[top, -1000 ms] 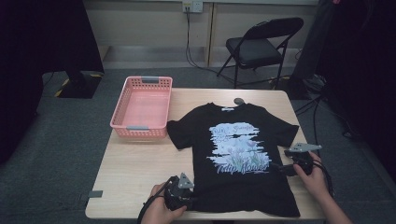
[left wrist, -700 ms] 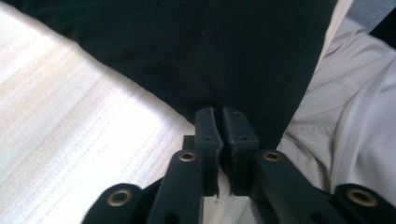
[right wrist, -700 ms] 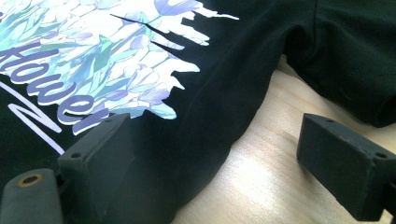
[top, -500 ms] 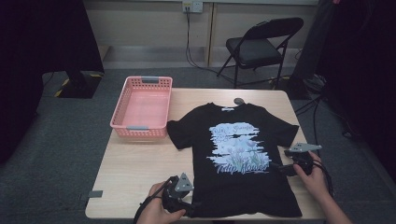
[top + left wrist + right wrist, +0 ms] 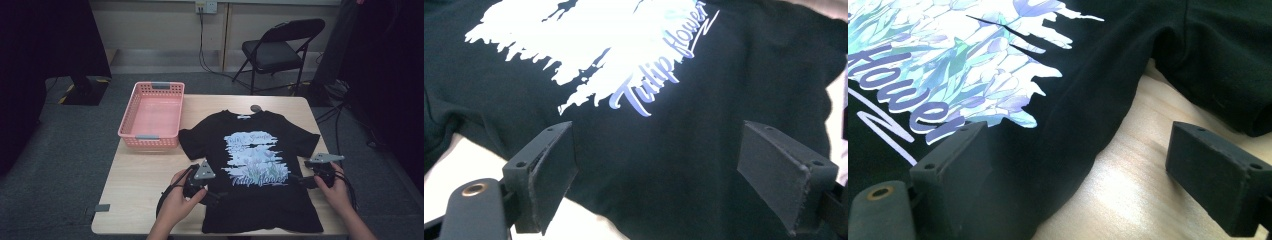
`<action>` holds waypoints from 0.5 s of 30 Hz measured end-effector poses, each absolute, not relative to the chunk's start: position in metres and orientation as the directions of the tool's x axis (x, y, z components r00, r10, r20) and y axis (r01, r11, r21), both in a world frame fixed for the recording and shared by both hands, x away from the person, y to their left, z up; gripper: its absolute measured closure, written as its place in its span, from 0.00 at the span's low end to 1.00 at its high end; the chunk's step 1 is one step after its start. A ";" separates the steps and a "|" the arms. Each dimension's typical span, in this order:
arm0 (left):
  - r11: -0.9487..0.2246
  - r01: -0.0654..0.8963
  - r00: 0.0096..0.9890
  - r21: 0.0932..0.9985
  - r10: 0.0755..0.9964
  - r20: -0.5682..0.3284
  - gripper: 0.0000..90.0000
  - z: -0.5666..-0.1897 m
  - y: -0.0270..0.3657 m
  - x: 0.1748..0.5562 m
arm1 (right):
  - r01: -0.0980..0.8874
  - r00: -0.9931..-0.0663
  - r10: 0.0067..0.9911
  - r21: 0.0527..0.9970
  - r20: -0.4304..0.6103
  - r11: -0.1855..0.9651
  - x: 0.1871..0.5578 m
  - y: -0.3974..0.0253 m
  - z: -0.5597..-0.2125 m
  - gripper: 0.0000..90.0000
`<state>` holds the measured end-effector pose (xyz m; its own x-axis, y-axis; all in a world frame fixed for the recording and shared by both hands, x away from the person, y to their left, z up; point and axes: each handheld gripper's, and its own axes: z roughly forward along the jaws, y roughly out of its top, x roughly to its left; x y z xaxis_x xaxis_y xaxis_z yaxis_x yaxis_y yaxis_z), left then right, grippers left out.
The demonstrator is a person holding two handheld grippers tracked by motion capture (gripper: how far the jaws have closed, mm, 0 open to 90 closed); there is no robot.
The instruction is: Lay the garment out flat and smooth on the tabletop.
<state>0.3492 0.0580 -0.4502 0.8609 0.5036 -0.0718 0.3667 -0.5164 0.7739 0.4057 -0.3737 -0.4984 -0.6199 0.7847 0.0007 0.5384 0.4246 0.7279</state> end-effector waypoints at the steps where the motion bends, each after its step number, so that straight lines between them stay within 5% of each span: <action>1: -0.519 0.364 0.865 0.773 0.497 -0.074 0.18 -0.451 0.057 0.351 | 0.538 -0.620 0.785 0.728 0.001 0.425 0.406 -0.374 -0.498 0.11; 15: -0.473 0.376 0.853 0.797 0.512 -0.099 0.18 -0.463 0.083 0.361 | 0.538 -0.620 0.784 0.728 0.001 0.425 0.406 -0.374 -0.498 0.11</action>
